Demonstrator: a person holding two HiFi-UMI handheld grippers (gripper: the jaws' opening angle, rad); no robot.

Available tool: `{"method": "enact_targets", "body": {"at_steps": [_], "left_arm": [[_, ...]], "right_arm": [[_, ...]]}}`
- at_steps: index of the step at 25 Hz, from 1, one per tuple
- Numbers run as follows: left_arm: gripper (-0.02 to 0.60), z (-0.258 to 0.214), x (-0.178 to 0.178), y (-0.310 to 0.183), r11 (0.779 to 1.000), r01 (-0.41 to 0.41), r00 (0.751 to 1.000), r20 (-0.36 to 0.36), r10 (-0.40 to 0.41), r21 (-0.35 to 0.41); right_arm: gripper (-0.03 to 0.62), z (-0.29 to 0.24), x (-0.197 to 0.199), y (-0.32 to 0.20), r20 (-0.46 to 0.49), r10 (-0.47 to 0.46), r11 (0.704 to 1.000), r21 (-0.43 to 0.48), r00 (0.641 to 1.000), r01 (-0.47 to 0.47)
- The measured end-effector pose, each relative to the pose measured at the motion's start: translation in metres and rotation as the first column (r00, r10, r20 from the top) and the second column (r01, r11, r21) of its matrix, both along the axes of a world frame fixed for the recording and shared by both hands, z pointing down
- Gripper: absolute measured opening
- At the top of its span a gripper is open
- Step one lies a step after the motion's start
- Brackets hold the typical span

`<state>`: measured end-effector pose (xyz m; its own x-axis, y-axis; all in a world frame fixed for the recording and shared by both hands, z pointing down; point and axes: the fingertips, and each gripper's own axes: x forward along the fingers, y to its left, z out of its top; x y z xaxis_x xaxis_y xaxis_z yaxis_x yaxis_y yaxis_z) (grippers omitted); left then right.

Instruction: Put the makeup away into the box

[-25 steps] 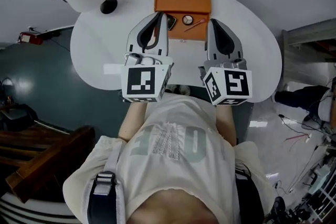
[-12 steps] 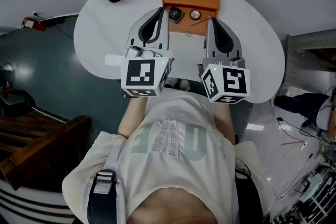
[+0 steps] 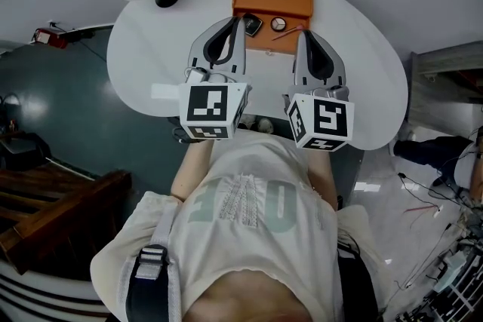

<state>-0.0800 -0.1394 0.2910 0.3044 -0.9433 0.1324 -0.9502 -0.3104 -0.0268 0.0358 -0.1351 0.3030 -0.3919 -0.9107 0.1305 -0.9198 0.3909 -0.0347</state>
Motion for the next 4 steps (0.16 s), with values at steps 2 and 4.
{"method": "enact_targets", "body": {"at_steps": [2,4], "left_arm": [[0.006,0.0019,-0.0001,-0.0005,1.0,0.002,1.0,-0.002,-0.002,-0.008],[0.006,0.0026,-0.0001,-0.0013,1.0,0.003,1.0,-0.006,-0.003,-0.014]], "right_arm": [[-0.003,0.0,0.0005,0.0002,-0.001,-0.004,1.0,-0.001,1.0,0.004],[-0.003,-0.0003,0.0011,-0.0001,-0.003,-0.007,1.0,-0.002,1.0,0.007]]}}
